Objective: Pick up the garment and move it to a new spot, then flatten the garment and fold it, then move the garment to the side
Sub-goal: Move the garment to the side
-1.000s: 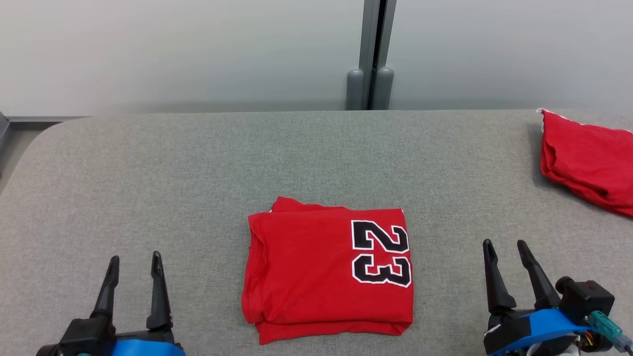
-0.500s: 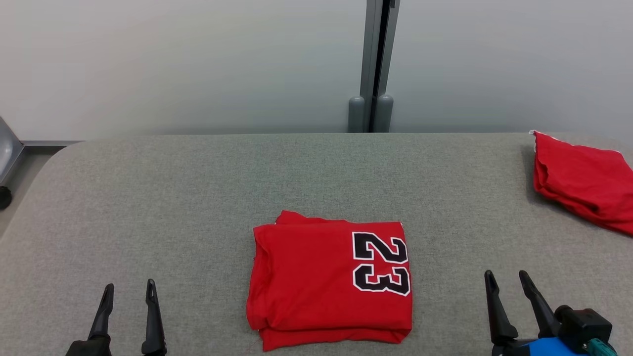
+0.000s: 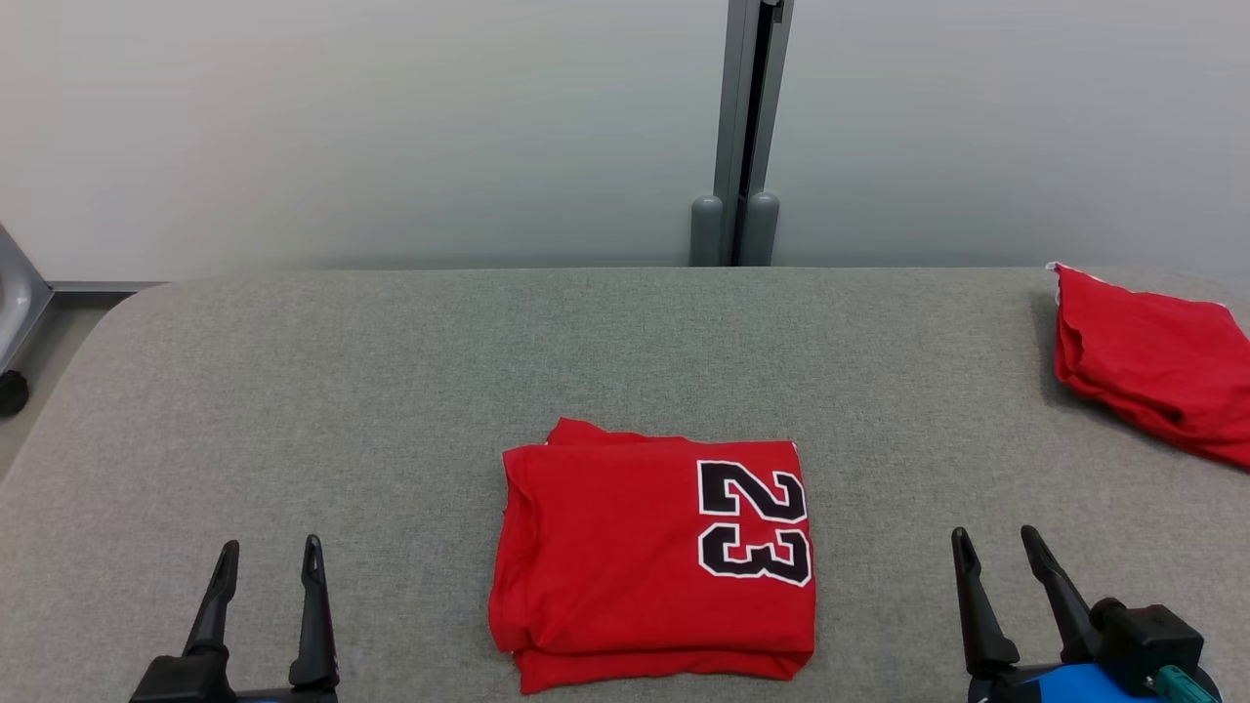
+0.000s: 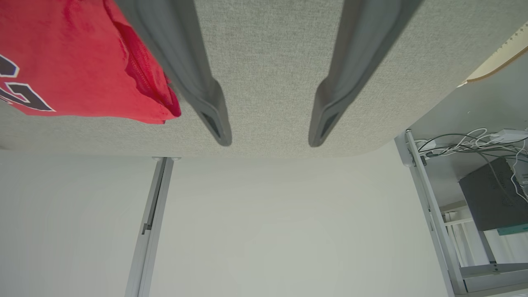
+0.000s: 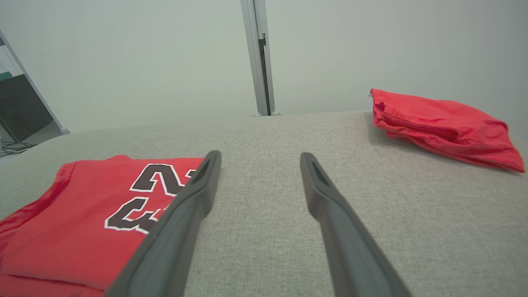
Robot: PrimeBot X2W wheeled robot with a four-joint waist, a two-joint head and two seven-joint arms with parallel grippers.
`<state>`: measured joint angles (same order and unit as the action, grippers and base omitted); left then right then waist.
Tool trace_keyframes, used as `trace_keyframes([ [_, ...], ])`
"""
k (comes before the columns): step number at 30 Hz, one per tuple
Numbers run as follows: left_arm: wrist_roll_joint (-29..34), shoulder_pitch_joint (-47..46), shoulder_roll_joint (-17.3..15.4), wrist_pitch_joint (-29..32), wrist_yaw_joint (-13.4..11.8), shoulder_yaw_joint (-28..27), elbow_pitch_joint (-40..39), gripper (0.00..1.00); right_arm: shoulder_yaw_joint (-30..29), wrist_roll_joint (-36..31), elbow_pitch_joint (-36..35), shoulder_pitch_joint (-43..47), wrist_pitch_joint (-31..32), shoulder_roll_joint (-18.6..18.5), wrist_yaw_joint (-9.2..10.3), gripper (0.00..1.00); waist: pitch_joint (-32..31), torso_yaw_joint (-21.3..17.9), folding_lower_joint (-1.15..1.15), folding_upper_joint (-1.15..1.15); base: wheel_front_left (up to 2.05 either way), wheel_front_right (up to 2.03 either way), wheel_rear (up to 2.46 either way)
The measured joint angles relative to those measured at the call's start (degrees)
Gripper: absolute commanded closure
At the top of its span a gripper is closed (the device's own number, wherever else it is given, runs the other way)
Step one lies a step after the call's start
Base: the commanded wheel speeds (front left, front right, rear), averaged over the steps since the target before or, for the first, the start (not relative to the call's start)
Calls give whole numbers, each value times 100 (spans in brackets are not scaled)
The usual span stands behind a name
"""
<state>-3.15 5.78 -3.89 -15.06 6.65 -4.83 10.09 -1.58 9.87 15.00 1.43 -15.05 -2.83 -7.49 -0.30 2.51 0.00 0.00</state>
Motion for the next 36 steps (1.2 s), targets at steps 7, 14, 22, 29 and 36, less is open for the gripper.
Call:
trace_keyframes([
  [7,2,0,-20,0,32,-23,59,0,11,-8,4,0,0,0,0,0,-11,-22,0,0,0,0,0],
  [14,1,-2,-19,0,44,-59,129,0,29,-8,45,1,0,0,0,0,-23,-15,0,1,0,0,0],
  [22,-25,-23,0,0,46,-115,166,0,698,-58,405,-295,0,1,0,0,32,-42,0,1,0,0,0],
  [29,-20,-177,20,0,47,-73,129,0,1188,-188,1056,-1361,-1,1,0,0,226,0,0,1,0,0,0],
  [36,3,-526,46,0,47,-19,90,0,1327,-288,2148,-2448,246,3,0,0,644,119,1,1,0,0,0],
])
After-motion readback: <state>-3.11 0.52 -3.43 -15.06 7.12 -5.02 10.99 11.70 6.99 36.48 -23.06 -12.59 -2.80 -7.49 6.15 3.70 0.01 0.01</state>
